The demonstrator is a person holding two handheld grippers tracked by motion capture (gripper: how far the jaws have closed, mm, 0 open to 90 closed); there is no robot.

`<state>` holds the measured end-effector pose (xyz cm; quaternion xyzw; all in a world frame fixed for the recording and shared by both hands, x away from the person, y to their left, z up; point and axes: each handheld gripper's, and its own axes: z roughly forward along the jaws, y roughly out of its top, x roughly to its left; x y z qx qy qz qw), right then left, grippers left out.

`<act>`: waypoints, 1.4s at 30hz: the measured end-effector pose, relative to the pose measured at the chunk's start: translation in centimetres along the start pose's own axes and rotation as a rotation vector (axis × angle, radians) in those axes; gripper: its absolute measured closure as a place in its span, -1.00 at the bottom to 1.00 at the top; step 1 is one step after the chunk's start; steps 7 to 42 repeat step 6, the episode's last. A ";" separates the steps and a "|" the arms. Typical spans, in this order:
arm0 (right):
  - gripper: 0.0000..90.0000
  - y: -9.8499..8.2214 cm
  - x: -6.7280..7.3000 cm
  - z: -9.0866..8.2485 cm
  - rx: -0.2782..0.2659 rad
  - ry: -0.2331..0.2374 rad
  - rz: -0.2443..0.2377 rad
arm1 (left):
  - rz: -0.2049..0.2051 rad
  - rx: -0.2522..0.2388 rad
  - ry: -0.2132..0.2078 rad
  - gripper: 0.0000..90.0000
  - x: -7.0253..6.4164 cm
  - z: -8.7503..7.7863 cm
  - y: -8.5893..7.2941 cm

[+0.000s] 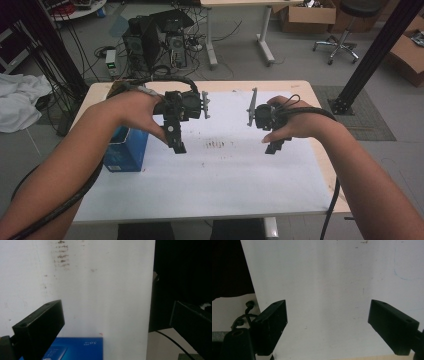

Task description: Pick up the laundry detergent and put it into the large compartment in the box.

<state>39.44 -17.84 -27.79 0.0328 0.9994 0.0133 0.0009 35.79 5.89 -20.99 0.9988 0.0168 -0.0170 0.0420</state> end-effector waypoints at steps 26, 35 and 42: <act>-0.65 0.0 -0.1 0.0 0.002 0.000 0.001 | 0.001 -0.003 -0.008 -1.00 0.2 0.3 0.0; -0.65 0.0 -0.1 0.0 0.002 0.000 0.001 | 0.001 -0.003 -0.008 -1.00 0.2 0.3 0.0; -0.65 0.0 -0.1 0.0 0.002 0.000 0.001 | 0.001 -0.003 -0.008 -1.00 0.2 0.3 0.0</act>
